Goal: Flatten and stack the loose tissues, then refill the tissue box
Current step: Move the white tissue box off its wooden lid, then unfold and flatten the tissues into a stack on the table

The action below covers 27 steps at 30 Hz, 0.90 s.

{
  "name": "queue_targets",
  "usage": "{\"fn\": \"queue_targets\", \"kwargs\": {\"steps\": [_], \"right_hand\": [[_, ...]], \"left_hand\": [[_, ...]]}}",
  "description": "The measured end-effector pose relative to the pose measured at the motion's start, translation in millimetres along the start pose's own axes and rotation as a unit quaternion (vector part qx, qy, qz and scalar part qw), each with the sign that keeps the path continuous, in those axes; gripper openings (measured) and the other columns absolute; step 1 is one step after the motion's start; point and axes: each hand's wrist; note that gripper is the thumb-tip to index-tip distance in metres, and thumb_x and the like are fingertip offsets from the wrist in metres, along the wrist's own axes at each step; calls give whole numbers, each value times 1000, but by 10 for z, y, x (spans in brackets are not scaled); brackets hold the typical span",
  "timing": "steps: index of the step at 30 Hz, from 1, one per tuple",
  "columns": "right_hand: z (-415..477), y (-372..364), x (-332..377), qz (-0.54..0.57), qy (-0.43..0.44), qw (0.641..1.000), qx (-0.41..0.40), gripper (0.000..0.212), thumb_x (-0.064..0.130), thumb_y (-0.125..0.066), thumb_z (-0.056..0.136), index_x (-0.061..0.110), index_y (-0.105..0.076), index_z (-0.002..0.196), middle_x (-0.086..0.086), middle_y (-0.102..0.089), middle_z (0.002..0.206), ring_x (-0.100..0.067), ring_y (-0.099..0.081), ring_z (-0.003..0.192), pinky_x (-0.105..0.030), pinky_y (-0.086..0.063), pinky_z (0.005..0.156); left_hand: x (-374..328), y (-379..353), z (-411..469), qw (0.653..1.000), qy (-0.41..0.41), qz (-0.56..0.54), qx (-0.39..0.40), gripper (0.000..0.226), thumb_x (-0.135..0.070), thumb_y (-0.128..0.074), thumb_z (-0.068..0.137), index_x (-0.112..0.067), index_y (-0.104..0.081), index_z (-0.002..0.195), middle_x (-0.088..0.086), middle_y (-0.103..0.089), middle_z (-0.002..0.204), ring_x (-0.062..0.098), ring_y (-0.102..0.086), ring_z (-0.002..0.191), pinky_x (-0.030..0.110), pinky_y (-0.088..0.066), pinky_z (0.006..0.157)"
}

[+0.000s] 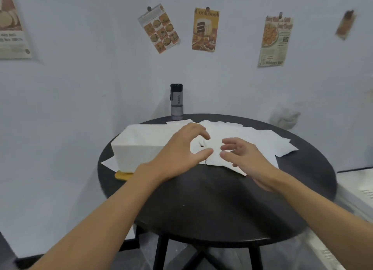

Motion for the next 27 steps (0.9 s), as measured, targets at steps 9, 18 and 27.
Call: {"fn": "queue_targets", "kwargs": {"steps": [9,18,27], "right_hand": [[-105,948,-670,-264,-33,964,-10,37,29,-72,87,26,-61,122,24,-55,102,9,-49,85,-7,-36,78],[-6,965,-910,-311,17,950,-17,4,25,-70,88,24,-73,85,16,-68,104,-2,-62,100,-27,-49,93],[-34,880,-874,-334,46,941,-37,7,34,-63,89,35,-69,86,22,-66,105,-5,-58,108,-41,-40,105]], "left_hand": [[126,-968,321,986,81,-40,140,21,-35,-67,92,-34,-61,113,-26,-55,121,-23,-43,104,10,-34,88],[275,-1212,387,977,79,-38,194,21,-48,-73,84,-39,-65,101,-28,-59,117,-7,-50,117,25,-41,104],[240,-1267,400,984,-24,35,174,12,-37,-65,95,-30,-73,90,-17,-63,103,5,-56,97,38,-46,93]]}}
Point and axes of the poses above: each hand's wrist, its own z-axis towards the middle knuckle, its own y-axis out of the back of the hand, x = y × z
